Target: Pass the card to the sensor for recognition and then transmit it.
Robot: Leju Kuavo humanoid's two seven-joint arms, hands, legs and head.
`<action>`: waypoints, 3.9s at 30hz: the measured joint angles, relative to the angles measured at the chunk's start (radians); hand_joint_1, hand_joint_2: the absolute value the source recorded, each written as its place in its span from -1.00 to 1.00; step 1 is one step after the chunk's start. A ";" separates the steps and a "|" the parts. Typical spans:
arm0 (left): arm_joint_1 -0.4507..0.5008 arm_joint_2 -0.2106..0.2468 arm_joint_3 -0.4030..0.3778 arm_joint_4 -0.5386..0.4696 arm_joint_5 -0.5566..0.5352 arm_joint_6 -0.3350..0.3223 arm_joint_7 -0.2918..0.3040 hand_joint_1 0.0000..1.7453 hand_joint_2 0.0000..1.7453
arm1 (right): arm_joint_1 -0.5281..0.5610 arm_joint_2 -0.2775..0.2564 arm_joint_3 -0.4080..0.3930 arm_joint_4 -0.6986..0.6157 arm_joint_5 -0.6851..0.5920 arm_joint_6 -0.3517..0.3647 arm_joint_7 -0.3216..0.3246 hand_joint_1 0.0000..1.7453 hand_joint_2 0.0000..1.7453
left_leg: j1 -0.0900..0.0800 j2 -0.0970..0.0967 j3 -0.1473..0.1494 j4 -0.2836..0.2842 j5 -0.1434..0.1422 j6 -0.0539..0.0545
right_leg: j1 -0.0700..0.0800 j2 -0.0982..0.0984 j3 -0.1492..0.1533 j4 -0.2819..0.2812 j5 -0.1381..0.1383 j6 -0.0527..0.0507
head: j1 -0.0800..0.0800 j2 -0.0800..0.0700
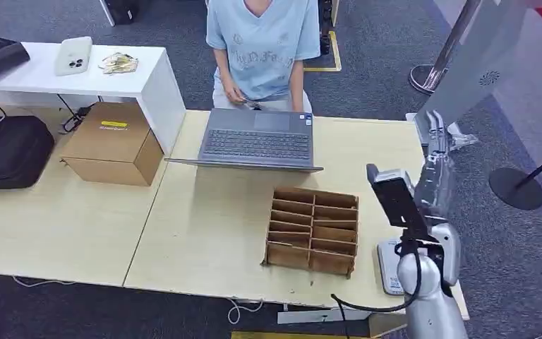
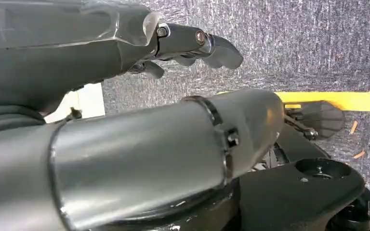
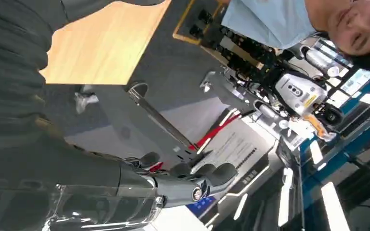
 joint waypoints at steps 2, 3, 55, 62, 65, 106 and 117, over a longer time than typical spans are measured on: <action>-0.002 0.000 -0.004 0.000 -0.002 0.000 0.000 -1.00 -1.00 | -0.034 -0.009 0.013 0.031 0.040 -0.016 0.008 -1.00 1.00 | 0.000 0.000 0.000 0.000 0.000 0.000 | 0.000 0.000 0.000 0.000 0.000 0.000 | 0.000 0.000; -0.004 0.000 -0.009 0.000 -0.002 0.000 0.001 -1.00 -1.00 | -0.058 -0.014 0.020 0.055 0.056 -0.021 0.011 -1.00 1.00 | 0.000 0.000 0.000 0.000 0.000 0.000 | 0.000 0.000 0.000 0.000 0.000 0.000 | 0.000 0.000; -0.035 0.001 -0.074 0.000 0.009 0.000 0.045 -1.00 -1.00 | -0.821 0.016 0.354 1.186 0.435 -0.070 0.195 -1.00 1.00 | 0.000 0.000 0.000 0.001 0.002 -0.002 | 0.000 0.001 -0.001 0.002 0.002 -0.001 | 0.000 0.000; -0.036 0.001 -0.075 0.000 0.009 0.001 0.049 -1.00 -1.00 | -0.825 0.017 0.354 1.205 0.435 -0.088 0.191 1.00 1.00 | 0.000 0.000 0.000 0.001 0.002 -0.002 | 0.000 0.001 0.000 0.002 0.002 -0.001 | 0.000 0.000; -0.036 0.001 -0.075 0.000 0.009 0.001 0.049 -1.00 -1.00 | -0.825 0.017 0.354 1.205 0.435 -0.088 0.191 1.00 1.00 | 0.000 0.000 0.000 0.001 0.002 -0.002 | 0.000 0.001 0.000 0.002 0.002 -0.001 | 0.000 0.000; 0.003 0.002 -0.082 0.000 0.093 0.023 0.011 -1.00 -1.00 | -0.430 -0.164 0.040 0.670 -0.398 0.072 -0.167 1.00 1.00 | 0.000 -0.003 -0.001 0.001 0.002 -0.002 | 0.000 -0.003 0.000 0.000 0.002 -0.001 | 0.000 0.000; 0.018 0.006 -0.080 0.000 0.123 0.031 -0.001 -1.00 -1.00 | -0.181 -0.366 -0.154 0.504 -0.846 0.558 -0.197 1.00 1.00 | 0.000 -0.004 -0.002 0.001 0.000 0.001 | 0.000 -0.004 -0.001 -0.001 0.002 0.000 | 0.000 0.000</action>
